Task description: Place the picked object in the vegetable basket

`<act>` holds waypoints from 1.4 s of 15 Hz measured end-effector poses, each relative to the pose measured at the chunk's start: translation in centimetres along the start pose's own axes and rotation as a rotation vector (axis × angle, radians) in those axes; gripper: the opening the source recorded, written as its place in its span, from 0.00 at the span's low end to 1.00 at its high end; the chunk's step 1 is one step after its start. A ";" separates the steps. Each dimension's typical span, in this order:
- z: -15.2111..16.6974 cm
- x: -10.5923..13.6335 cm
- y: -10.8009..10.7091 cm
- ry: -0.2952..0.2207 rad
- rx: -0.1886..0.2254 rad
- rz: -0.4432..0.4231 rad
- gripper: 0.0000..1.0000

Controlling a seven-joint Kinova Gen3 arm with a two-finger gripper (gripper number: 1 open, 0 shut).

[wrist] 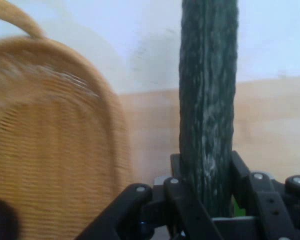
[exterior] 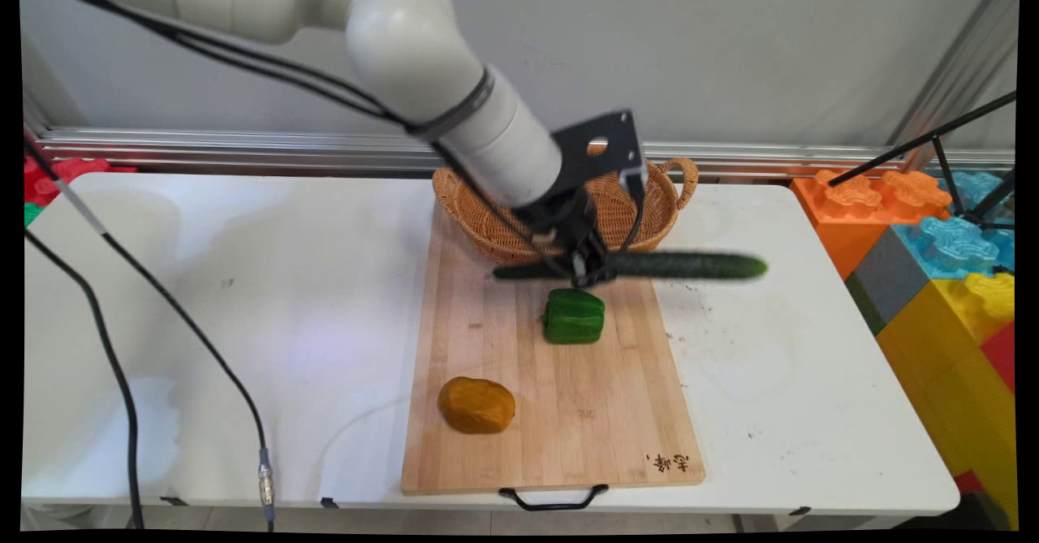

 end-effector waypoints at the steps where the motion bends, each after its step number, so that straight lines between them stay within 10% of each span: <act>1: 0.1 0.3 -1.3 0.004 0.028 0.023 0.00; 8: 1.9 -1.2 -10.3 -0.031 0.176 0.160 0.00; 17: 6.3 -5.5 -14.8 -0.072 0.144 0.160 0.00; 18: 6.6 -5.8 -15.0 -0.070 0.138 0.157 1.00; 21: 7.2 -6.0 -15.1 -0.061 0.128 0.142 1.00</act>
